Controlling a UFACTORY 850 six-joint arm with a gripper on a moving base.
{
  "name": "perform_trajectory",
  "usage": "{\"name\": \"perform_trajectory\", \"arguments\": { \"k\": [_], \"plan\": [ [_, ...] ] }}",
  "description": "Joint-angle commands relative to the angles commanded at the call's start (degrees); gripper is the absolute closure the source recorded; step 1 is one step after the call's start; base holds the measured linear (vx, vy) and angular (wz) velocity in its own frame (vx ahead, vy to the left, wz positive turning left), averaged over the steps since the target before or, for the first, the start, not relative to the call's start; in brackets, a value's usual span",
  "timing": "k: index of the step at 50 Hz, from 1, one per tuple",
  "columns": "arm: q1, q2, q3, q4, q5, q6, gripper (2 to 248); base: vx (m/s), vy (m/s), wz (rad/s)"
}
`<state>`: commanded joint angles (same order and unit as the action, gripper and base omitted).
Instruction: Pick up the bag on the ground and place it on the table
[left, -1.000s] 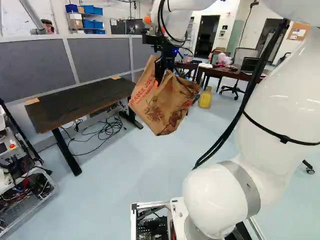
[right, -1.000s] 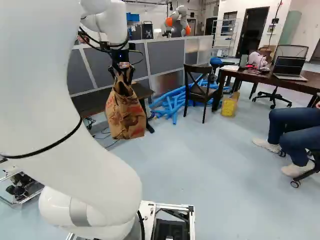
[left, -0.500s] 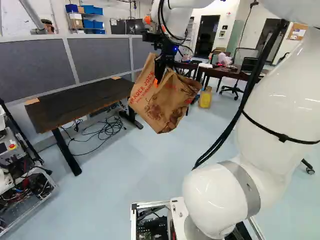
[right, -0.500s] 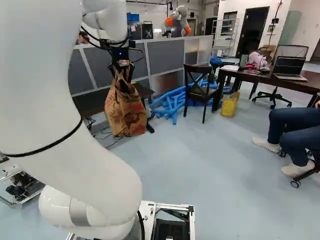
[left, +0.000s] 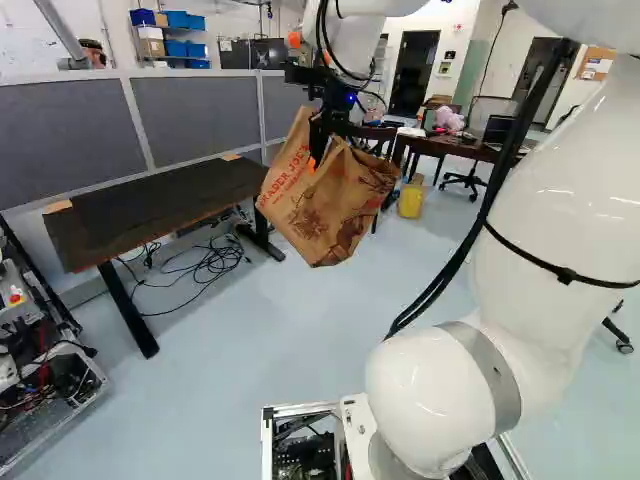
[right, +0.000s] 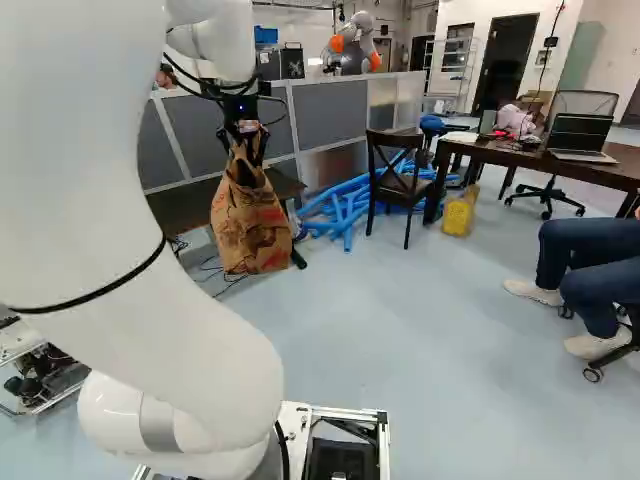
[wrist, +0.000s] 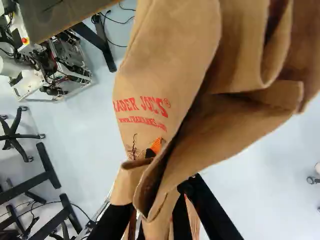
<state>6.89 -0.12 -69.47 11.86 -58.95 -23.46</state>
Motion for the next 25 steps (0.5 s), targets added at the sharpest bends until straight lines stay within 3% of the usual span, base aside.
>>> {"name": "perform_trajectory", "arguments": {
  "k": [25],
  "plan": [
    [0.0, 0.0, 0.0, 0.0, 0.0, 0.0, 223, 0.179, 0.008, 0.030]
  ]
}}
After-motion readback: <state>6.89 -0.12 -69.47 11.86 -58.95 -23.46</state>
